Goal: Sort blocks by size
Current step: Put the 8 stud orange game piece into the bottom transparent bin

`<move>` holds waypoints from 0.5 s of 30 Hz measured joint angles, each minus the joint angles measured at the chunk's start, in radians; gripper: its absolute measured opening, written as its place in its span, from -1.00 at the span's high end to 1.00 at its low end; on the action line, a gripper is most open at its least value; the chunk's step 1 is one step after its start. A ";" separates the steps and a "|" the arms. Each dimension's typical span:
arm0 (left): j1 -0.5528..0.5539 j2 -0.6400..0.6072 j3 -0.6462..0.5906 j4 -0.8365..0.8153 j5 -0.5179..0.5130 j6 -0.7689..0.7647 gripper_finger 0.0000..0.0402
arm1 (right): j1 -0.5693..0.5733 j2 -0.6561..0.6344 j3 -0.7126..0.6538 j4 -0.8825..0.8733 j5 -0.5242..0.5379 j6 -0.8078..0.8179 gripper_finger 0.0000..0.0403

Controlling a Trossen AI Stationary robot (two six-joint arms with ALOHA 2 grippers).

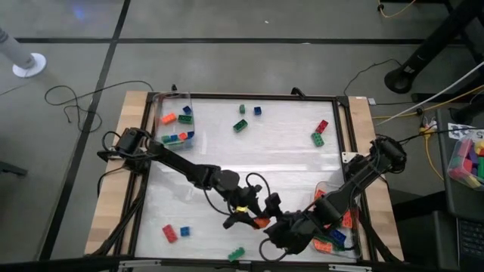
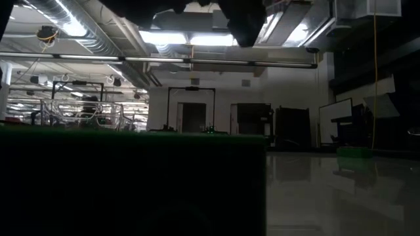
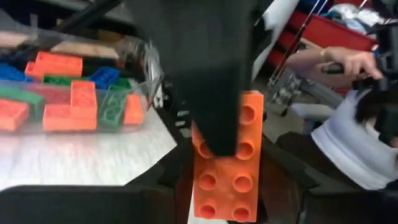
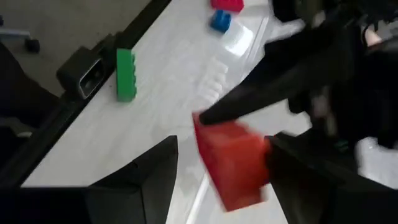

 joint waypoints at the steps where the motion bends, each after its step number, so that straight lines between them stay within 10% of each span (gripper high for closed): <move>1: 0.000 0.000 0.000 -0.006 0.000 0.000 0.34 | -0.001 0.000 0.000 0.009 -0.001 -0.009 -0.17; 15: -0.008 0.000 -0.002 0.001 0.000 0.088 0.34 | -0.004 0.001 0.000 0.030 -0.043 -0.011 -0.15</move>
